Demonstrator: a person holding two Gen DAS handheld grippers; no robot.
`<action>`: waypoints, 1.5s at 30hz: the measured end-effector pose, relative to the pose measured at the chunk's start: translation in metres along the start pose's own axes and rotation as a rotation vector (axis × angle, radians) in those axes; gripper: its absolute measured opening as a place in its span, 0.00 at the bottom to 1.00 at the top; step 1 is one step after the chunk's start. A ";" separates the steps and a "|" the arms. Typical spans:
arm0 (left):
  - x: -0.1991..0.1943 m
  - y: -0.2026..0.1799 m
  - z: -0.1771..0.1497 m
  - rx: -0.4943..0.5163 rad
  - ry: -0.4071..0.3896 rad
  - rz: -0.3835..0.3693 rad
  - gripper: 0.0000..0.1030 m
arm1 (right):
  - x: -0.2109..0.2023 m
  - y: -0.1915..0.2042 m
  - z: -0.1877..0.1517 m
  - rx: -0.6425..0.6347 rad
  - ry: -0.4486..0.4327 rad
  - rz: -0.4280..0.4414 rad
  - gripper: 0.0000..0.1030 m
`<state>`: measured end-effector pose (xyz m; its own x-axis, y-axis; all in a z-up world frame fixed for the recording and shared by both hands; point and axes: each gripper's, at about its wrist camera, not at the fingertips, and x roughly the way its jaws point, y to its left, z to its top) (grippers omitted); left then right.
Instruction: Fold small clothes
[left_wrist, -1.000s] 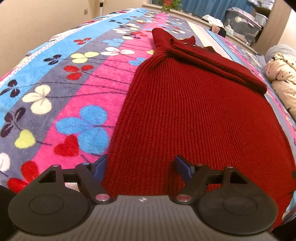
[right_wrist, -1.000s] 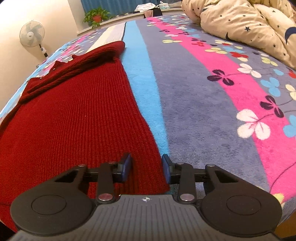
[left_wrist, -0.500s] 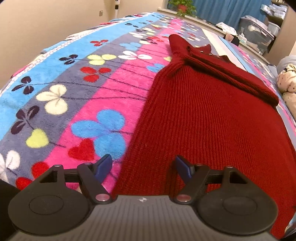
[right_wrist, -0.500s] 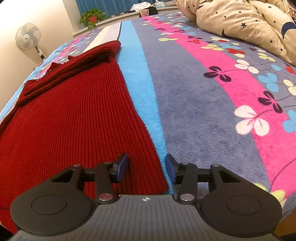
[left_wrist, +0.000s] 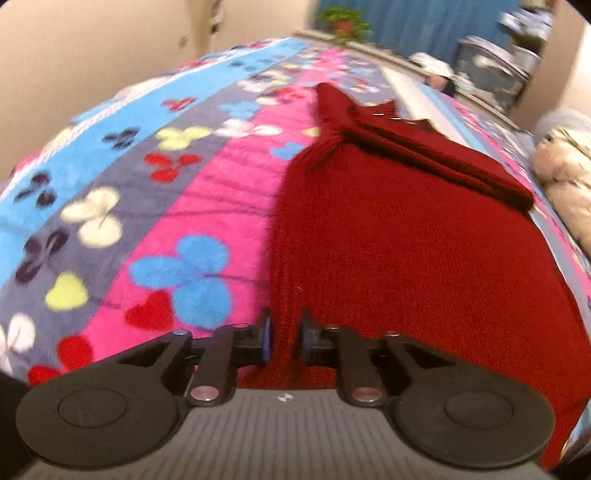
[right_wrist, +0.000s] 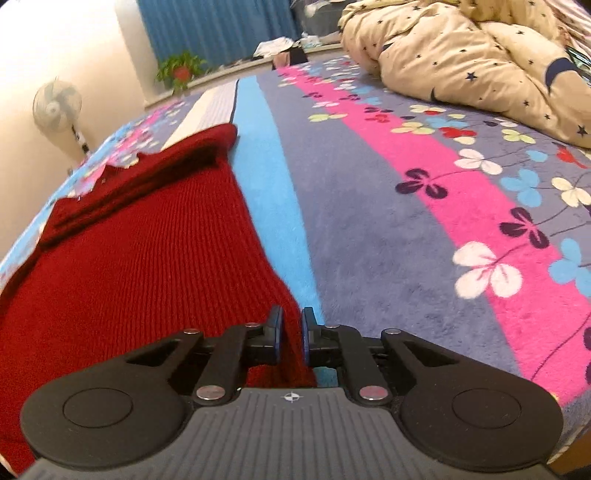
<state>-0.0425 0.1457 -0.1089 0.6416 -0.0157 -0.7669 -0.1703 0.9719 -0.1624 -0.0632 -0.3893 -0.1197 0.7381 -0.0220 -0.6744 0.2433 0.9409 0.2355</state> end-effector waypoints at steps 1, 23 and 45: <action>0.001 0.004 0.000 -0.024 0.011 0.019 0.47 | 0.003 -0.001 -0.001 0.002 0.016 -0.026 0.17; -0.010 -0.012 -0.006 0.072 -0.050 -0.045 0.11 | 0.010 0.012 -0.010 -0.047 0.091 0.053 0.12; 0.002 -0.003 -0.003 -0.002 0.029 -0.056 0.14 | 0.010 0.006 -0.013 0.003 0.143 0.036 0.39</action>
<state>-0.0423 0.1423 -0.1119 0.6283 -0.0771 -0.7742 -0.1358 0.9689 -0.2067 -0.0625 -0.3797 -0.1347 0.6492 0.0605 -0.7582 0.2198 0.9394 0.2632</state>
